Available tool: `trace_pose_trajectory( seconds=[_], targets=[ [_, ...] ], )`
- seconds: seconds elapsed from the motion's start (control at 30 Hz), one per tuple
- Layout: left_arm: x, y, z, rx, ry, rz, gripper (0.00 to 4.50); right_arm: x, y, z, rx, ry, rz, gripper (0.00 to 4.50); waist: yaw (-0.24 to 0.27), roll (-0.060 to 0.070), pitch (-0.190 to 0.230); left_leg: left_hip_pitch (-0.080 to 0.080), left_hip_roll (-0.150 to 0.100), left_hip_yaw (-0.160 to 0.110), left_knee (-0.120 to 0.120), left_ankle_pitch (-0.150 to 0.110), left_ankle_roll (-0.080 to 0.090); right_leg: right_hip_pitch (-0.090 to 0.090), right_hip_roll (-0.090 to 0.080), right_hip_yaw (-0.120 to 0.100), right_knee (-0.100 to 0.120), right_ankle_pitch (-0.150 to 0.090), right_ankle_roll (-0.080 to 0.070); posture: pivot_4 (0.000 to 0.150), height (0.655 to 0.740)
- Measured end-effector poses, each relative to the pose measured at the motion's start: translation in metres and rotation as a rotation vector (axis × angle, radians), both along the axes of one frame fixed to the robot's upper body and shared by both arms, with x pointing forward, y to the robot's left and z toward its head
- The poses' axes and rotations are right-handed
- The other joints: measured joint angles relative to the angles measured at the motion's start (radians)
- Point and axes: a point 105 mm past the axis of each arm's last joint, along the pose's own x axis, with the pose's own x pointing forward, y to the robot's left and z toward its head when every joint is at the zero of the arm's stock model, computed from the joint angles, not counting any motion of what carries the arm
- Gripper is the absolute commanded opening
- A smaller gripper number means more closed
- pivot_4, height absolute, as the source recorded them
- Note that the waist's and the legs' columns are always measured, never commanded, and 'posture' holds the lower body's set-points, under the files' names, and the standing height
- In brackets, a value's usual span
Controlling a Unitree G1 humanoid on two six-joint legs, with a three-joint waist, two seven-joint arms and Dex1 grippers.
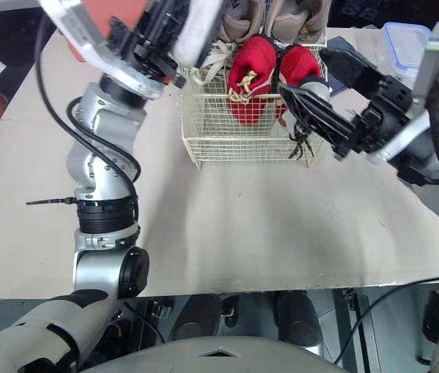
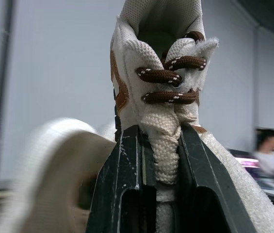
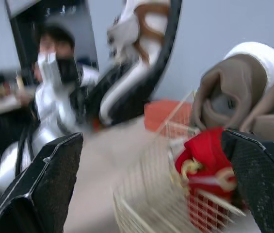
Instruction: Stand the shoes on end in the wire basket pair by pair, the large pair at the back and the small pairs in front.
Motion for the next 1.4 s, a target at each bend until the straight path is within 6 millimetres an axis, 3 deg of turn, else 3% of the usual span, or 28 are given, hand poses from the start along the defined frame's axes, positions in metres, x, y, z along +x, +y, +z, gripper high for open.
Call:
trace_pose_trajectory(
  seconds=[0.1,0.2,0.23,0.3,0.47,0.57,0.63,0.73,0.93,1.23,1.4],
  targets=[
    [-0.009,-0.015,-0.003,0.036,-0.011,-0.068,0.22,0.014,0.010,-0.003,0.062,0.102,-0.027,4.50,0.001,0.000,0.000,0.000,0.000,0.000,0.000,0.000,0.000,0.000,0.001,0.000,0.000,0.000,0.000,0.150,0.7400],
    [-0.009,-0.013,-0.003,0.041,-0.009,-0.074,0.22,0.018,0.014,0.000,0.101,0.146,-0.037,4.50,-0.001,0.000,0.000,0.000,0.000,0.000,0.000,0.000,0.000,0.000,0.004,0.000,0.000,0.000,0.000,0.150,0.7400],
    [-0.009,-0.013,-0.003,0.038,-0.007,-0.077,0.22,0.018,0.016,0.002,0.118,0.161,-0.030,4.24,-0.001,0.000,0.000,0.000,0.000,0.000,0.000,0.000,0.000,0.000,0.005,0.000,0.000,0.000,0.000,0.150,0.7400],
    [-0.009,-0.011,-0.003,0.039,-0.004,-0.077,0.22,0.018,0.019,0.002,0.140,0.185,-0.019,3.60,-0.001,0.001,0.000,0.000,0.000,0.000,0.000,0.000,0.000,0.000,0.005,0.000,0.000,0.000,0.000,0.150,0.7400],
    [-0.008,-0.009,-0.010,0.069,0.011,-0.075,0.22,0.016,0.025,0.005,0.161,0.208,0.014,1.07,-0.001,0.001,0.000,0.000,0.000,0.000,0.000,0.000,0.000,0.000,0.006,-0.001,0.000,0.000,0.000,0.150,0.7400],
    [-0.007,-0.009,-0.012,0.089,0.004,-0.063,0.22,0.014,0.028,0.005,0.168,0.227,0.037,0.09,-0.002,0.001,0.000,0.000,0.000,0.000,0.000,0.000,0.000,0.000,0.006,-0.001,0.000,0.000,0.000,0.150,0.7400],
    [-0.006,-0.008,-0.013,0.103,-0.010,-0.054,0.22,0.014,0.027,0.004,0.170,0.240,0.033,0.09,-0.002,0.001,0.000,0.000,0.000,0.000,0.000,0.000,0.000,0.000,0.007,-0.001,0.000,0.000,0.000,0.150,0.7400],
    [-0.007,-0.008,-0.013,0.104,-0.013,-0.058,0.22,0.015,0.027,0.004,0.167,0.247,0.031,0.94,-0.002,0.001,0.000,0.000,0.000,0.000,0.000,0.000,0.000,0.000,0.006,-0.001,0.000,0.000,0.000,0.150,0.7400],
    [-0.009,-0.006,-0.012,0.105,-0.039,-0.065,0.22,0.019,0.022,0.000,0.163,0.276,0.002,3.76,-0.002,0.001,0.000,0.000,0.000,0.000,0.000,0.000,0.000,0.000,0.006,0.000,0.000,0.000,0.000,0.150,0.7400],
    [-0.009,-0.003,-0.013,0.110,-0.058,-0.066,0.22,0.018,0.026,0.000,0.221,0.332,0.058,3.76,-0.002,0.001,0.000,0.000,0.000,0.000,0.000,0.000,0.000,0.000,0.006,0.000,-0.001,0.000,0.000,0.150,0.7400],
    [-0.011,-0.018,-0.021,0.157,-0.054,-0.117,0.22,0.004,0.032,0.008,0.223,0.293,0.169,3.76,-0.001,0.001,0.000,-0.001,0.000,0.000,0.000,0.000,0.001,0.000,0.006,0.000,-0.001,0.000,0.000,0.150,0.7400]
  ],
)
